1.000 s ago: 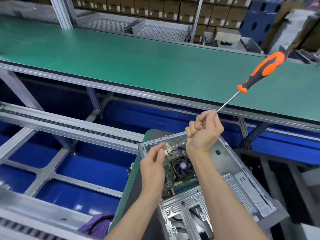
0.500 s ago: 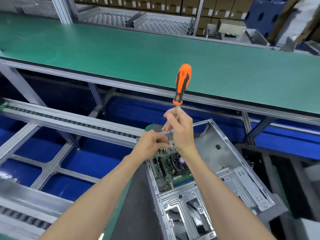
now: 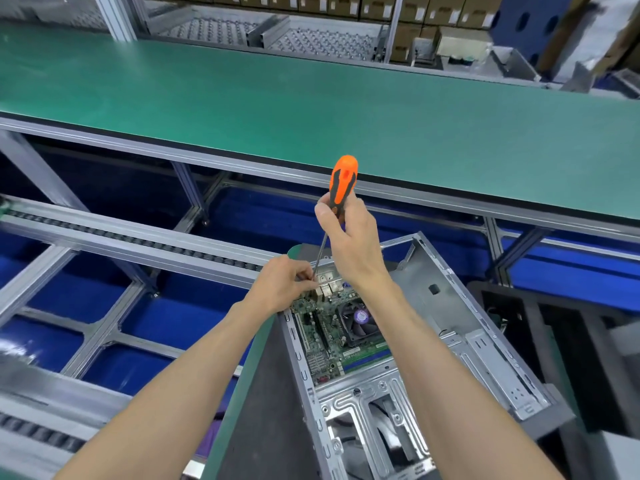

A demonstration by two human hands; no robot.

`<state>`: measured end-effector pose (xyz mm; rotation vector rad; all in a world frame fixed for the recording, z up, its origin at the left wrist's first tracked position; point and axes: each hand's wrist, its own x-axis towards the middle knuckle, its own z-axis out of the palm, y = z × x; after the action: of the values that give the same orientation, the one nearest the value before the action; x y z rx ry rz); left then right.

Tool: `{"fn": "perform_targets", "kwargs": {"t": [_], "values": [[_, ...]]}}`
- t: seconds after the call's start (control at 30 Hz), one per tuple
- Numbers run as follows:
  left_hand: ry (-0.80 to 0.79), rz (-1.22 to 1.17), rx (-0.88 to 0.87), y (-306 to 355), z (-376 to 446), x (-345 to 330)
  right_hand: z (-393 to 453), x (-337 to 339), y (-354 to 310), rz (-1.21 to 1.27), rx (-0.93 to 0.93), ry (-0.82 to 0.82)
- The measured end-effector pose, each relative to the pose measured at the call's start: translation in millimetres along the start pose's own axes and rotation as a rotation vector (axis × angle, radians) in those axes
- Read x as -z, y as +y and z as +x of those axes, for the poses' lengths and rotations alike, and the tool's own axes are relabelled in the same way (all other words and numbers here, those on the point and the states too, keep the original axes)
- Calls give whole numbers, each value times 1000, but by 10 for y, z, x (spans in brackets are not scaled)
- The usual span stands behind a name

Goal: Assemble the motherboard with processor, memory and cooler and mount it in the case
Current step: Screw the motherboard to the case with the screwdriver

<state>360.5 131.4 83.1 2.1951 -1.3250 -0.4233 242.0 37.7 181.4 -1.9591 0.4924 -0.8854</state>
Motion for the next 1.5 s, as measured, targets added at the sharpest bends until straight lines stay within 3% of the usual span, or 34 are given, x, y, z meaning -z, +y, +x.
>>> {"fn": "perform_targets", "kwargs": {"t": [0.2, 0.37, 0.87, 1.5], "values": [[89, -53, -53, -82, -28, 2, 18, -92, 70, -144, 32, -46], [164, -140, 1, -140, -54, 3, -73, -202, 210, -195, 4, -121], [285, -268, 11, -202, -69, 9, -114, -355, 337, -165, -22, -137], [316, -291, 44, -261, -59, -16, -45, -376, 326, -183, 12, -178]]}}
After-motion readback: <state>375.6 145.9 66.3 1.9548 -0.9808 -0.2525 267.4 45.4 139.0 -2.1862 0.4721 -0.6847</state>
